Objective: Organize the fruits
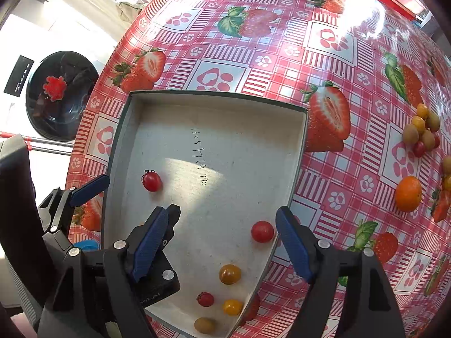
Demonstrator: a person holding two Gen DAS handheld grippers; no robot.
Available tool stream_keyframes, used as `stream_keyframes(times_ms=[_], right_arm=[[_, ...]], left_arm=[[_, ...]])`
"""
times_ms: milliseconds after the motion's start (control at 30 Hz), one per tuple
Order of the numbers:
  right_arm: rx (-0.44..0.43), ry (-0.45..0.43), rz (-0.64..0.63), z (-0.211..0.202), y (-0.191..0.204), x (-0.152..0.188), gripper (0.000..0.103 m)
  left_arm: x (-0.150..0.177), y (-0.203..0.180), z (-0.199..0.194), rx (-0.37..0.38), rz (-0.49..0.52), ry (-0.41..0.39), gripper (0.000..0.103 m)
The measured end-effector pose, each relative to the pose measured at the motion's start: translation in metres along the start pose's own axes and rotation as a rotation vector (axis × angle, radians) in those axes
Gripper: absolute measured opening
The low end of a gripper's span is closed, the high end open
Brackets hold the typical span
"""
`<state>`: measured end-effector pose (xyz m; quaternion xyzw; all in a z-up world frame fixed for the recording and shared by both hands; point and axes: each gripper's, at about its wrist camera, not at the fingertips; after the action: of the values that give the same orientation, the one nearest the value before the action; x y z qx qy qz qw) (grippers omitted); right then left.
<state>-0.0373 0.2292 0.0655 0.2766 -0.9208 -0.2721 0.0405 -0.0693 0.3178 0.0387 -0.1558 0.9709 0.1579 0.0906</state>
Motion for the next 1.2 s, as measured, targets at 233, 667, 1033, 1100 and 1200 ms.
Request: stream_keyframes(times_ms=[233, 667, 1033, 1100, 1200], right_arm=[[0.031, -0.001, 0.035, -0.018, -0.005, 0.012, 0.085], [0.098, -0.012, 0.016, -0.043, 0.008, 0.030, 0.087], [0.145, 0.013, -0.019, -0.049, 0.020, 0.043, 0.087], [0.145, 0.018, -0.019, -0.049, 0.021, 0.045, 0.087], [0.144, 0.018, -0.012, -0.051, 0.022, 0.047, 0.087]], left_arm=[[0.003, -0.005, -0.010, -0.003, 0.009, 0.030, 0.102], [0.030, -0.005, -0.039, -0.027, 0.064, 0.055, 0.102], [0.043, 0.001, -0.058, -0.018, 0.078, 0.031, 0.102], [0.045, 0.001, -0.060, -0.019, 0.079, 0.029, 0.102], [0.048, 0.001, -0.062, -0.019, 0.082, 0.032, 0.102]])
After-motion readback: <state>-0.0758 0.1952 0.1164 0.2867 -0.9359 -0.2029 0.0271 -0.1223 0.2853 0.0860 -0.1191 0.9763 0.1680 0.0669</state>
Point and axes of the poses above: each gripper's, at about its wrist camera, not at the fingertips, and z roughly the way its jaws point, y to its left, x to its underside, and after that the axes turned 15 degrees about -x, right-handed
